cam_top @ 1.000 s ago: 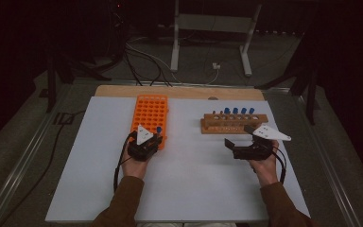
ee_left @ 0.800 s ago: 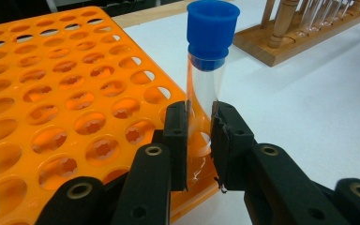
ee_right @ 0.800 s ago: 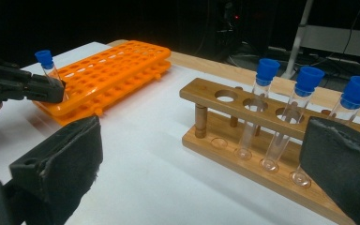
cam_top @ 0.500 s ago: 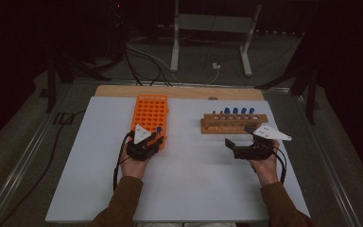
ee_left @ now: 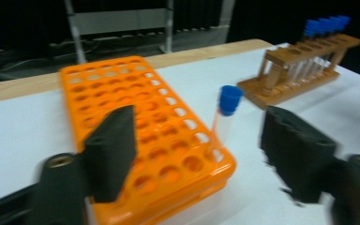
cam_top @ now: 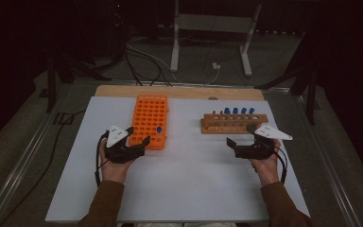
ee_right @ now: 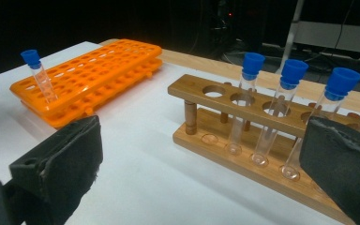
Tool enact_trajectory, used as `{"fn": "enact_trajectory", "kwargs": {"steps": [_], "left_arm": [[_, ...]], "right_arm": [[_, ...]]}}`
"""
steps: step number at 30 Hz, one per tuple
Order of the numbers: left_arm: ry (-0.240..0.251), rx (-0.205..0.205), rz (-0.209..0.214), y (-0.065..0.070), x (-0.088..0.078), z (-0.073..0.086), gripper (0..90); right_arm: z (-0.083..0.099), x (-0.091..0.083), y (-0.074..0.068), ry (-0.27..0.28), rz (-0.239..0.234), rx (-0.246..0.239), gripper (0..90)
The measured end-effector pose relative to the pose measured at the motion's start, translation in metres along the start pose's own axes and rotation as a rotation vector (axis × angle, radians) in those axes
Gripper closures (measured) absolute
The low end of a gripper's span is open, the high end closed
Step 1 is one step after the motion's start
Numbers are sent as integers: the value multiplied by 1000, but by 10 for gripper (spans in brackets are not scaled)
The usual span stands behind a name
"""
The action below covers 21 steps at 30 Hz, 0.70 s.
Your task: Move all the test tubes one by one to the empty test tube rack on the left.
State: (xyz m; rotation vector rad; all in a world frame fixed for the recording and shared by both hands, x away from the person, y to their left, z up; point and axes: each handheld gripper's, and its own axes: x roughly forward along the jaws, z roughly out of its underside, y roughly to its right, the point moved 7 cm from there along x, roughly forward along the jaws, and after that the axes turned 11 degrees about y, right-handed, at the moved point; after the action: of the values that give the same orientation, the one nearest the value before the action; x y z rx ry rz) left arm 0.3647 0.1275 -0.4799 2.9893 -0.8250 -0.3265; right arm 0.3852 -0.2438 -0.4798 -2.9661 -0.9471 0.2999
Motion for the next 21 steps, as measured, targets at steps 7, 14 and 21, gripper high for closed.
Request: {"fn": "enact_trajectory", "kwargs": {"steps": [7, 14, 21], "left_arm": [[26, -41, -76, -22, -32, 8, 32], [45, -54, -113, -32, -44, 12, 6], [37, -52, -131, -36, -44, 17, 6]], "right_arm": [[1, 1, 1, -5, 4, 2, 0], [0, 1, 2, -5, 13, 0, 0], [-9, -1, 16, 11, 55, 5, 0]]}}
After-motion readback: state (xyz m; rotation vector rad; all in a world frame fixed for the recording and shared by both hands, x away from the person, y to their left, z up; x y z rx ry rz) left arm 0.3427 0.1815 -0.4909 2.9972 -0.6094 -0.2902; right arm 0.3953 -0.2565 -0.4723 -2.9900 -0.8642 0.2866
